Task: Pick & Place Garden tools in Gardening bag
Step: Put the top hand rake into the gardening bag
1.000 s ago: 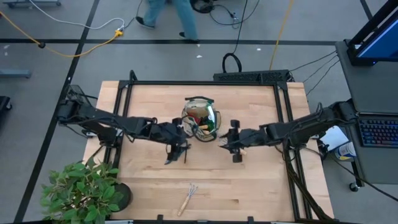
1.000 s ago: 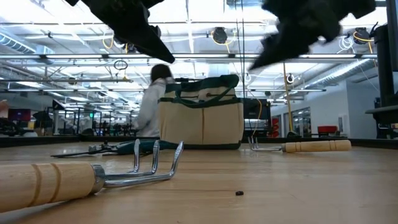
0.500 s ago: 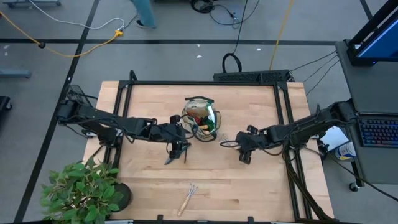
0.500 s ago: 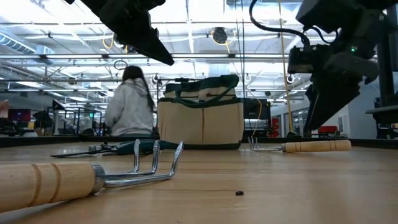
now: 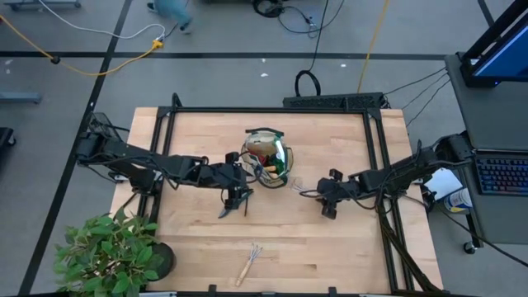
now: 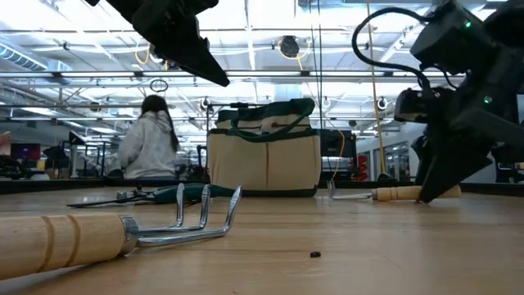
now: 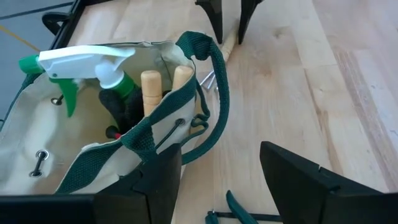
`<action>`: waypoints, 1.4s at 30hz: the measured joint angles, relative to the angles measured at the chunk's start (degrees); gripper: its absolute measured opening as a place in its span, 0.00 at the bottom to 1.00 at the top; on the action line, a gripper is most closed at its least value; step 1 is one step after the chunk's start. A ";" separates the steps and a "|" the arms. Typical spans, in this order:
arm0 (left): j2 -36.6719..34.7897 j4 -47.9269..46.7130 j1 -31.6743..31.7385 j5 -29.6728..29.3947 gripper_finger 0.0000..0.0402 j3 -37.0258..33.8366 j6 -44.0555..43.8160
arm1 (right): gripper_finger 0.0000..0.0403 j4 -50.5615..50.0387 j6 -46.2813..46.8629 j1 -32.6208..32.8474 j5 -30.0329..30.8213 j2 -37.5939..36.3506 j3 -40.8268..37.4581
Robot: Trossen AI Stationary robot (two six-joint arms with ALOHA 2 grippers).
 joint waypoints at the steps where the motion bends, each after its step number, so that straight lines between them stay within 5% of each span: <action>1: 0.00 0.02 0.00 0.00 0.56 0.00 0.00 | 0.37 0.83 -0.66 0.00 0.10 -0.05 -0.48; 6: 0.00 0.02 0.12 0.00 0.56 0.00 0.00 | 0.15 2.96 -7.29 -0.16 0.07 -0.09 -1.47; 20: 0.00 -1.19 5.87 -5.14 0.56 0.00 6.01 | 0.14 6.26 -23.49 -0.39 6.52 -2.11 6.08; 26: 0.26 1.32 12.04 4.16 0.56 -0.02 9.37 | 0.14 -10.37 -34.53 -0.37 13.08 -2.95 18.04; 31: 0.26 4.64 17.12 10.44 0.56 -0.02 15.06 | 0.14 -14.64 -40.52 -0.37 13.32 -3.04 25.56; 37: 0.26 3.99 22.51 18.07 0.56 -0.02 16.39 | 0.14 -15.49 -50.46 -0.81 19.64 -3.02 27.96; 42: 0.26 2.95 24.43 19.85 0.56 -0.02 16.13 | 0.14 -18.39 -47.04 -2.12 20.71 -2.63 27.97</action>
